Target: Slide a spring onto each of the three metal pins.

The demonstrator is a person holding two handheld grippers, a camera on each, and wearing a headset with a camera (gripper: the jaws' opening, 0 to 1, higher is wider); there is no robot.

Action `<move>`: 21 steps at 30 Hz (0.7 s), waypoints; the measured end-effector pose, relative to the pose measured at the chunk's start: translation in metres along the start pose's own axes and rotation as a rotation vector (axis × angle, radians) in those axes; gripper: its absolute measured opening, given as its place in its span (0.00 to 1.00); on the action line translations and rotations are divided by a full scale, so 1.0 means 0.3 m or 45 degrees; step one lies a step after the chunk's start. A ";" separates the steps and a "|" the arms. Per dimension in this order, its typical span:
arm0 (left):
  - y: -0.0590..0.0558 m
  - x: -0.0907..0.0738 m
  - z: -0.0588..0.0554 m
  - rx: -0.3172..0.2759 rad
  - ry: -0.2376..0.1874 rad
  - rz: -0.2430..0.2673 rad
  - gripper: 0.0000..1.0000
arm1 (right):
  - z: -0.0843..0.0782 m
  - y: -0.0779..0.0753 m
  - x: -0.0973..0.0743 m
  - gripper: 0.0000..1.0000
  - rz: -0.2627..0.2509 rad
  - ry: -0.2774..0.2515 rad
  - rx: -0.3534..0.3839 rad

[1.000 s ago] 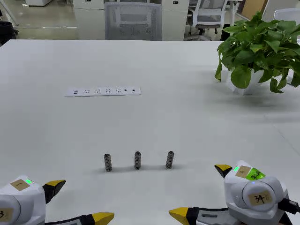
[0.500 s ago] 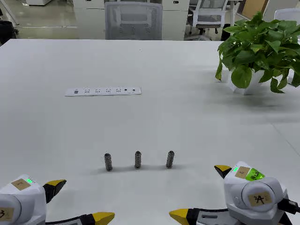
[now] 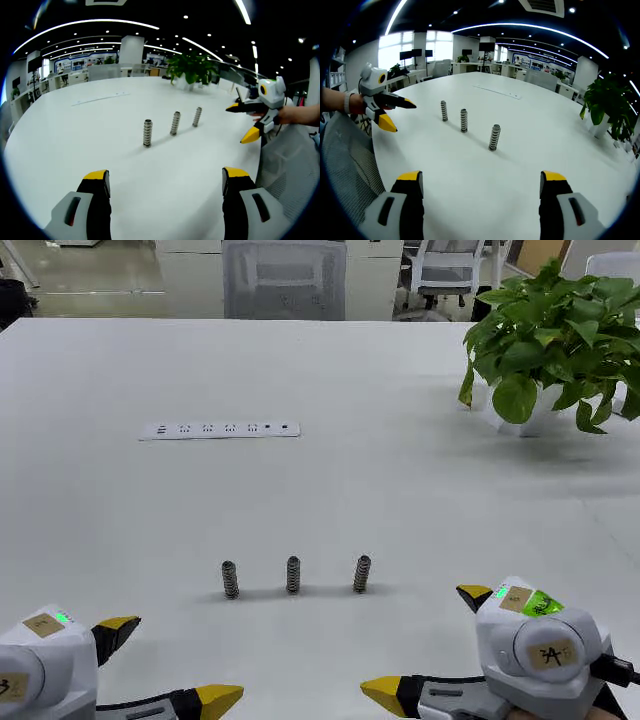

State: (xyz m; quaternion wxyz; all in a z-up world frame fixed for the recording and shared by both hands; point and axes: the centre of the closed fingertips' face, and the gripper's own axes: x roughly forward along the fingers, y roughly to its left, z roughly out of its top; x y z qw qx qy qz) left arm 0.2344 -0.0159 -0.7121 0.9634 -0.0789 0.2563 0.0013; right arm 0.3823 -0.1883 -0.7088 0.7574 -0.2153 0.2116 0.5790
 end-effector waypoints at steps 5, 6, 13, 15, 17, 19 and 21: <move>-0.004 -0.001 0.002 -0.002 -0.002 0.000 0.95 | 0.004 -0.002 -0.004 0.99 -0.005 -0.005 0.002; -0.005 -0.001 0.003 -0.002 -0.001 0.000 0.95 | 0.003 -0.002 -0.004 0.99 -0.005 -0.005 0.004; -0.012 0.000 0.006 0.000 -0.002 -0.003 0.94 | 0.004 -0.005 -0.005 0.99 -0.007 -0.008 0.006; -0.013 -0.001 0.005 -0.002 -0.002 -0.005 0.94 | 0.002 -0.005 -0.005 0.99 -0.007 -0.004 0.007; -0.012 -0.001 0.005 0.000 -0.001 -0.005 0.94 | 0.004 -0.003 -0.006 0.99 -0.007 -0.007 0.008; -0.010 -0.002 0.004 -0.001 -0.002 -0.005 0.94 | 0.003 -0.004 -0.007 0.99 -0.008 -0.006 0.006; -0.006 -0.003 0.001 -0.002 -0.002 -0.005 0.94 | 0.004 -0.003 -0.008 0.99 -0.007 -0.008 0.007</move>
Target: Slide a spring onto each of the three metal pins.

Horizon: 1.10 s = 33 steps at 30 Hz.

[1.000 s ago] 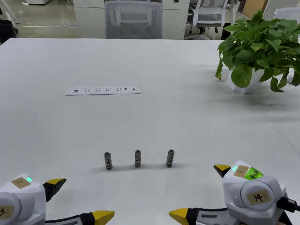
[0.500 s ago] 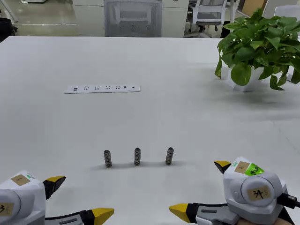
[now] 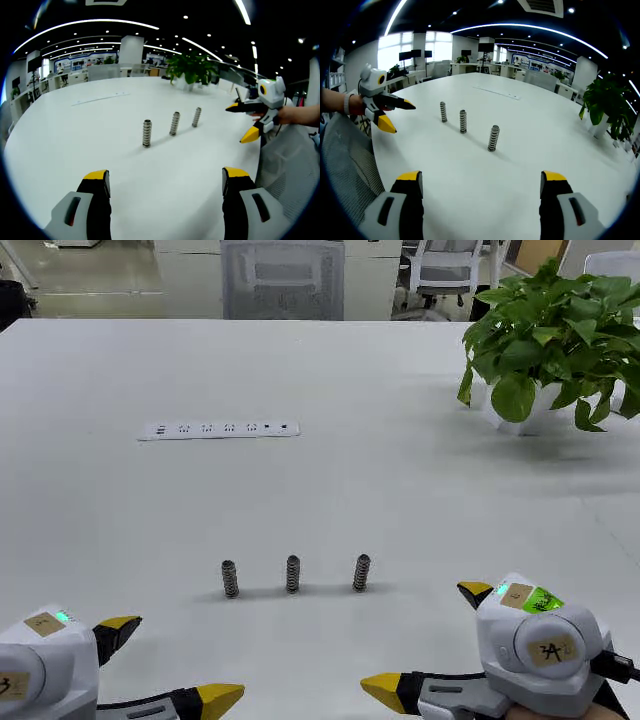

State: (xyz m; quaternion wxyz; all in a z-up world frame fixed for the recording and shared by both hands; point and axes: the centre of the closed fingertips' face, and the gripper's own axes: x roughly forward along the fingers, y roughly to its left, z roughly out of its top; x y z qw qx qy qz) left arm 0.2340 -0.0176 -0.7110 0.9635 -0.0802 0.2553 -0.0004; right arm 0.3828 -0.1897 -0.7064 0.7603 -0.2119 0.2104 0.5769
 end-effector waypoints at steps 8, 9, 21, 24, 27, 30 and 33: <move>-0.002 0.001 -0.002 0.000 0.003 -0.005 0.95 | 0.003 0.000 0.000 0.99 -0.001 -0.001 -0.002; -0.002 0.001 -0.002 -0.001 0.002 -0.006 0.95 | 0.002 -0.001 0.001 0.99 0.000 -0.001 -0.001; -0.001 0.005 -0.007 0.002 0.010 -0.013 0.95 | -0.004 0.008 0.004 0.99 0.010 0.009 -0.018; -0.004 0.009 -0.014 0.006 0.015 -0.016 0.94 | -0.005 0.006 0.006 0.99 0.011 0.009 -0.017; -0.010 0.009 -0.014 0.006 0.016 -0.017 0.94 | -0.005 0.009 0.004 0.99 0.011 0.009 -0.014; 0.001 0.008 -0.015 0.005 0.017 -0.016 0.94 | -0.006 0.005 0.007 0.99 0.011 0.010 -0.015; -0.018 0.011 -0.014 0.005 0.017 -0.019 0.94 | -0.007 0.008 0.004 0.99 0.011 0.010 -0.014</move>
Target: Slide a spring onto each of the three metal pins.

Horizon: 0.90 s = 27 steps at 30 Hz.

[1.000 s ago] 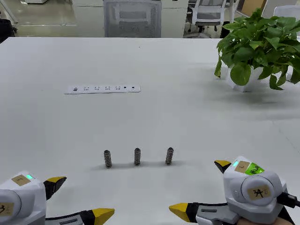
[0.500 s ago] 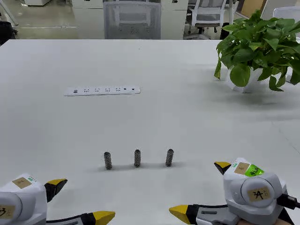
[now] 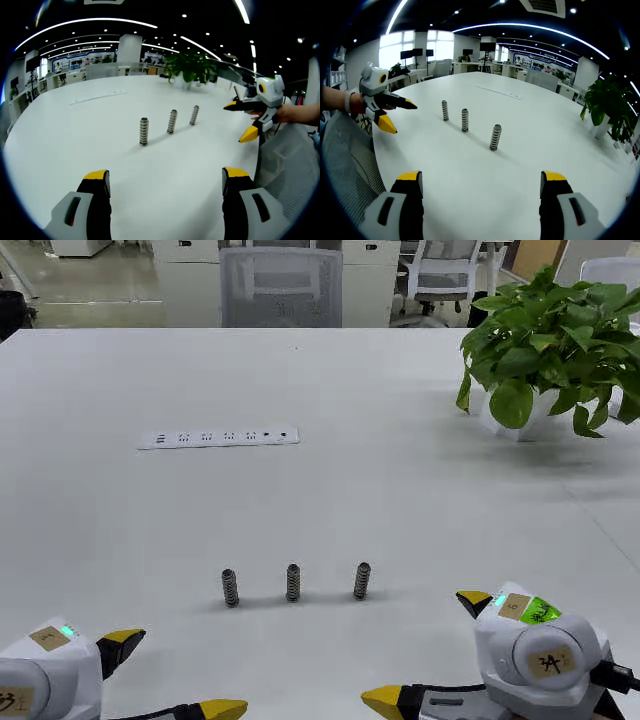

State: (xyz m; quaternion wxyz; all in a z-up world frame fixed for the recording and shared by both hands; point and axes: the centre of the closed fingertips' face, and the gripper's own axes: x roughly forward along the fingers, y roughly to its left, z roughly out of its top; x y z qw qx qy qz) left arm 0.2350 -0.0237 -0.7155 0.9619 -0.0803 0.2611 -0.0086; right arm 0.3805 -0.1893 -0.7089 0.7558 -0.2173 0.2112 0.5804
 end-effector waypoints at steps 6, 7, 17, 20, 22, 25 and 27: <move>0.010 -0.003 0.003 0.001 0.002 0.002 0.94 | 0.002 0.000 -0.001 0.99 -0.002 -0.001 -0.001; 0.010 -0.003 0.003 0.000 0.001 0.001 0.94 | 0.002 0.000 -0.001 0.99 -0.001 -0.002 0.001; 0.007 -0.004 0.006 -0.001 -0.001 0.003 0.94 | 0.004 -0.002 -0.003 0.99 -0.004 -0.005 0.002; 0.005 -0.005 0.007 -0.002 -0.003 0.004 0.94 | 0.005 -0.004 -0.003 0.99 -0.005 -0.006 0.002; 0.006 -0.005 0.006 -0.001 -0.002 0.005 0.94 | 0.005 -0.002 -0.003 0.99 -0.003 -0.006 0.006; 0.012 -0.006 0.007 0.001 -0.003 0.006 0.94 | 0.006 -0.001 -0.002 0.99 -0.003 -0.005 0.003; 0.009 -0.006 0.008 -0.001 -0.004 0.006 0.94 | 0.006 -0.002 -0.003 0.99 -0.004 -0.006 0.003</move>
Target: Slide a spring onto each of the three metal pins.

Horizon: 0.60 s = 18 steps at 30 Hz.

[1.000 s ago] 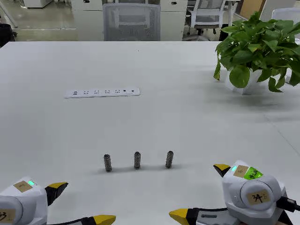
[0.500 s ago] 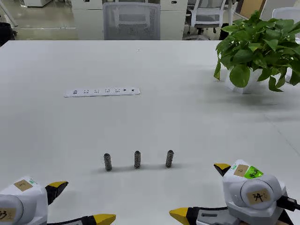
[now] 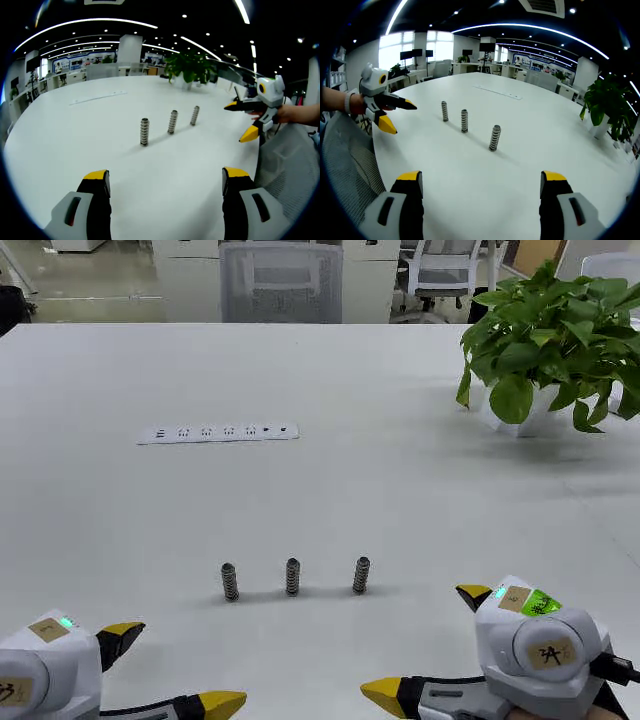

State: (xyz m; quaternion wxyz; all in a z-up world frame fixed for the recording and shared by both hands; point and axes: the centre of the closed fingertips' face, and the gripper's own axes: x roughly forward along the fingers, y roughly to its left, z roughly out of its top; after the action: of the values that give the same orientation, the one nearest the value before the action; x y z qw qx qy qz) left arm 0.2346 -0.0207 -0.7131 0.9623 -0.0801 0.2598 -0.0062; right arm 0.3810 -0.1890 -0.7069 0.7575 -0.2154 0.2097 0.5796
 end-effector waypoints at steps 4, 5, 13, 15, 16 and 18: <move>-0.002 0.000 0.002 0.000 -0.003 0.002 0.95 | 0.000 -0.005 0.000 0.99 -0.004 -0.002 0.001; -0.002 -0.001 0.003 0.000 -0.004 0.002 0.95 | 0.000 -0.004 0.000 0.99 -0.003 -0.002 0.002; 0.000 -0.001 0.003 0.002 -0.003 0.003 0.95 | 0.000 -0.003 -0.001 0.99 -0.004 -0.001 0.002; -0.001 0.000 0.004 0.000 -0.005 0.003 0.95 | 0.001 -0.004 0.000 0.99 -0.005 -0.001 0.001; -0.003 -0.001 0.005 0.000 -0.006 0.004 0.95 | 0.001 -0.003 -0.001 0.99 -0.005 -0.003 0.003; -0.007 -0.002 0.007 0.001 -0.005 0.004 0.95 | 0.002 -0.003 -0.002 0.99 -0.008 -0.003 0.003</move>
State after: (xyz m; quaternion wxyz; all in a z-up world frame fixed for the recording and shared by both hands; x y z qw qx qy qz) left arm 0.2352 -0.0224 -0.7107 0.9628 -0.0795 0.2581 -0.0048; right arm 0.3817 -0.1895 -0.7060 0.7597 -0.2143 0.2088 0.5773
